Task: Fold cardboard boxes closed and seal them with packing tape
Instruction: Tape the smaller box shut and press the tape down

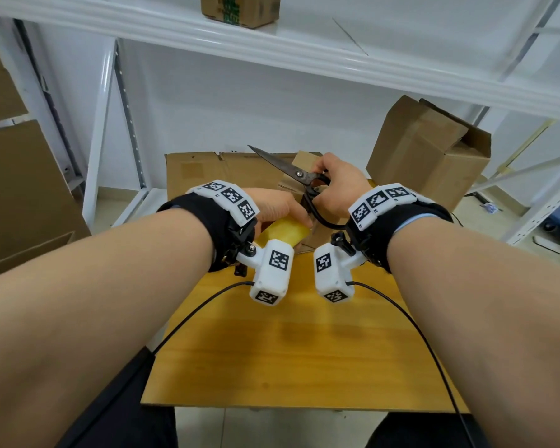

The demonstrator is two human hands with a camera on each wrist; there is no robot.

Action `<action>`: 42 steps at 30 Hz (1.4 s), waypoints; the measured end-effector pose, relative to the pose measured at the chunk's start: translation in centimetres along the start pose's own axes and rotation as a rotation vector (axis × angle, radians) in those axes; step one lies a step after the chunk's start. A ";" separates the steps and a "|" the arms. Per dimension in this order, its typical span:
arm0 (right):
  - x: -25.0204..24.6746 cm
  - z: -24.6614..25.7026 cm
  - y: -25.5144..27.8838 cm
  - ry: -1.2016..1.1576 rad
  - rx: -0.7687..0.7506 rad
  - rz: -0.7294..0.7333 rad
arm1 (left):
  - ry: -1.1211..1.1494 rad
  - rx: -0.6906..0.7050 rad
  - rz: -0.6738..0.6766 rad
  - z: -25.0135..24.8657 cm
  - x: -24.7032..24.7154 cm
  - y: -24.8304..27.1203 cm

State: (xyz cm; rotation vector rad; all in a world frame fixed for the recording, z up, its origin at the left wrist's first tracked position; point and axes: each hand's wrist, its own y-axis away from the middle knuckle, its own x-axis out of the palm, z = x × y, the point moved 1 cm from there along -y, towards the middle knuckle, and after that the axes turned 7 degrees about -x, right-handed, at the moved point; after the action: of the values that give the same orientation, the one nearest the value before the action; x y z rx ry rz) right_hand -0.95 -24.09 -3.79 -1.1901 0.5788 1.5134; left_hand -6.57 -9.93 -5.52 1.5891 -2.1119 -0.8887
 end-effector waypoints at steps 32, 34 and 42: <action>-4.1 -3.5 4.3 -0.512 -0.016 0.286 | -0.169 -0.053 -0.244 0.3 2.7 0.9; -4.2 -4.6 5.3 -0.607 0.013 0.409 | -0.191 -0.062 -0.244 0.3 2.7 1.0; -3.9 -9.4 9.6 -0.604 0.127 0.697 | -0.195 -0.027 -0.269 0.6 2.3 0.5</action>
State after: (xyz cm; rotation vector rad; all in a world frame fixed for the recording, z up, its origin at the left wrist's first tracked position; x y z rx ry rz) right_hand -6.57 -36.70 -6.11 -0.3779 0.6890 2.2582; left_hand -7.99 -11.91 -5.85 1.8709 -2.0287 -1.1982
